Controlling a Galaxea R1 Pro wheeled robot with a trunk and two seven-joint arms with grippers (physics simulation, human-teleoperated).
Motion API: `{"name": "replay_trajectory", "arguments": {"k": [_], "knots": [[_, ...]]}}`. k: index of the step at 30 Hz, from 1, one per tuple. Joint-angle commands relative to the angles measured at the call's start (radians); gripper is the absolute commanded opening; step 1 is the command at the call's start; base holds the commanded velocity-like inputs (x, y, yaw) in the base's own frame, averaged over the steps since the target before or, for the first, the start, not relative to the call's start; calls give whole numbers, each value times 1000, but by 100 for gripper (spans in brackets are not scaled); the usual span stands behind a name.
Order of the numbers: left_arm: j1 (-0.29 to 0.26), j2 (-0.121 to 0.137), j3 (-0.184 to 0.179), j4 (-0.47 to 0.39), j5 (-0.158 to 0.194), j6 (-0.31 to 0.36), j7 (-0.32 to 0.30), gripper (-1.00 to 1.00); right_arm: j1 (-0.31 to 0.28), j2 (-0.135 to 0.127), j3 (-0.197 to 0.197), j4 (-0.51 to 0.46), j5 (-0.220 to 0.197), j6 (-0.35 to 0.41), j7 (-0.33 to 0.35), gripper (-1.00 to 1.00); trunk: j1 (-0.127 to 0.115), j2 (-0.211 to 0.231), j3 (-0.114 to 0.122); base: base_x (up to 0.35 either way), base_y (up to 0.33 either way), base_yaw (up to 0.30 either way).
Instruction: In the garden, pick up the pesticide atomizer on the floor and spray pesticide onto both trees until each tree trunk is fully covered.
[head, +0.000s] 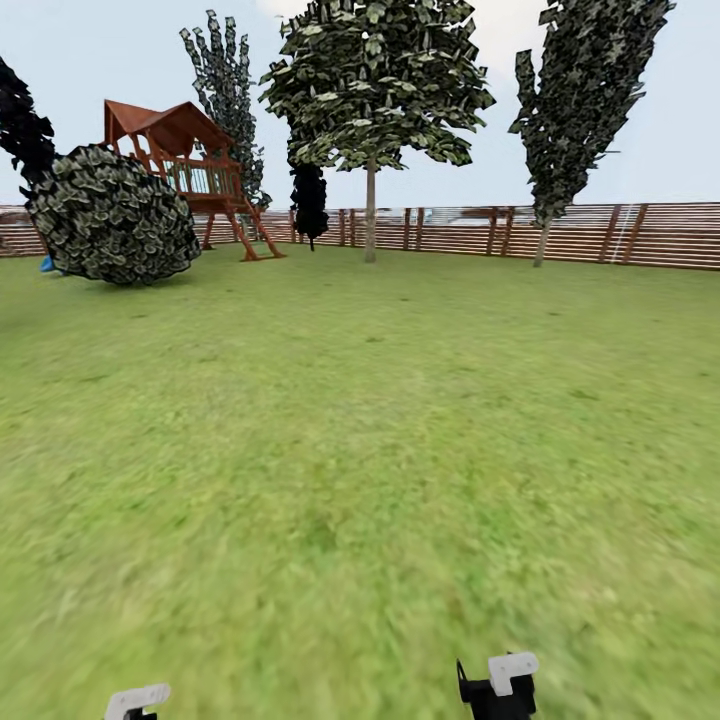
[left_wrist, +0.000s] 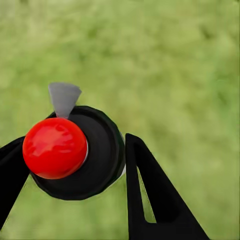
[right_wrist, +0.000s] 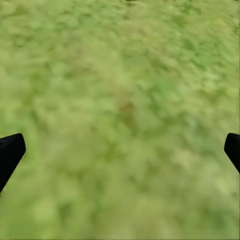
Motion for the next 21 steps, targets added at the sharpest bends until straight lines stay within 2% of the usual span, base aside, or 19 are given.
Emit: {"name": "replay_trajectory", "arguments": {"k": [1, 21], "knots": [[-1, 0, -1, 1, 9, -3, -5, -100, -1, 0, -1, 1, 11, -1, -9, 100, 0, 0, -1, 336, 80, 0], [-1, 0, -1, 1, 9, -3, -5, -100, -1, 0, -1, 1, 10, -1, -10, 100, 0, 0, -1, 336, 80, 0]]}}
